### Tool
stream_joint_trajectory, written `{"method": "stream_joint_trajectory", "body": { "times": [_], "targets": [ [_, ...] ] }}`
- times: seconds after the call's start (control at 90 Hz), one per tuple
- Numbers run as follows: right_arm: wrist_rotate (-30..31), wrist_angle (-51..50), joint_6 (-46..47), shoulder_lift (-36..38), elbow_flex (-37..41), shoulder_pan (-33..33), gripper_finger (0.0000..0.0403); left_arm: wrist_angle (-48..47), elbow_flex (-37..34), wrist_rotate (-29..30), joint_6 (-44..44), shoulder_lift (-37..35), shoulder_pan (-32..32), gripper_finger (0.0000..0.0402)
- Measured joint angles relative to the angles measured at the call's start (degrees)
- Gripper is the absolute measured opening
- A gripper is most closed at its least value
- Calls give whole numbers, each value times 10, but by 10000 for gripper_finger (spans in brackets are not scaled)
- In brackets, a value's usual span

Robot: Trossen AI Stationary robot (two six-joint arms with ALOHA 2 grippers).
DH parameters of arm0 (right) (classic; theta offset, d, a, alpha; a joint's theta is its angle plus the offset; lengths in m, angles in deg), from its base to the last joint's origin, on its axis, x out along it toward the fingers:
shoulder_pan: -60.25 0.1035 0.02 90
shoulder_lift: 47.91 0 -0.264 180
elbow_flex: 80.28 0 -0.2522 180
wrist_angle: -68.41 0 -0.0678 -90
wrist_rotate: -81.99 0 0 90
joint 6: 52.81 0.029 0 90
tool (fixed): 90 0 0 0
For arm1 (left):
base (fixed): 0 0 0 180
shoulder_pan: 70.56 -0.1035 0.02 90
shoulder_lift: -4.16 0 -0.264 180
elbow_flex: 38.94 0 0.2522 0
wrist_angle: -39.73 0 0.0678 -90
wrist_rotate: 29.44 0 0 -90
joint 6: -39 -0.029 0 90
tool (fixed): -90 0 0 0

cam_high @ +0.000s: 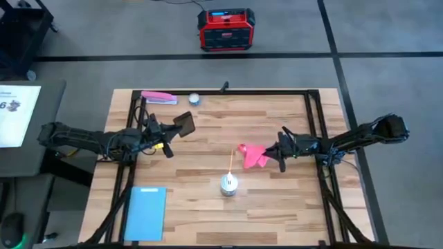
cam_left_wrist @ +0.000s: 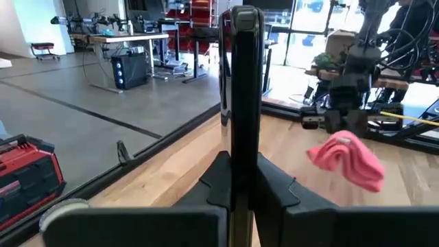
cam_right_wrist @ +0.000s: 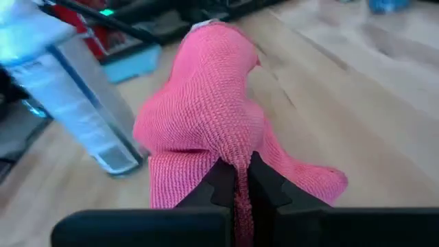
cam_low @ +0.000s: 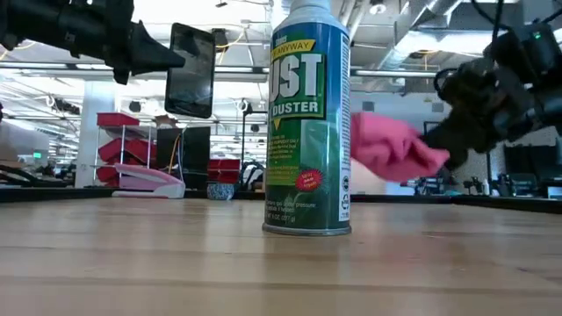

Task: Apply microfiber cloth
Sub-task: Wipe the front of the black cellphone with the pink microfiber cloth

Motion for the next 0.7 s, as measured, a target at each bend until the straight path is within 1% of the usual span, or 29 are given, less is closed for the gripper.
{"method": "stream_joint_trajectory", "body": {
  "times": [0.078,0.167,0.289,0.356,0.444,0.5,0.556,0.622,0.7],
  "targets": [
    [0,-14,7,0,0,0,0,-2,0,0,0,0,0,8],
    [0,-14,39,0,0,0,2,-3,0,0,0,0,0,8],
    [-2,-10,56,0,-14,2,17,-3,0,0,0,0,0,8],
    [-18,15,35,1,-25,8,28,-3,0,0,1,0,0,8],
    [-51,59,-22,6,-26,22,36,-5,0,0,3,0,0,8],
    [-50,86,-40,16,-17,26,34,-5,0,0,5,0,0,8],
    [-37,105,-50,27,-2,25,25,-6,0,0,6,0,0,8],
    [-30,74,-51,47,0,19,10,-8,0,0,7,0,0,8],
    [-29,38,-55,79,0,13,6,-7,0,0,7,0,0,8]
  ]
}}
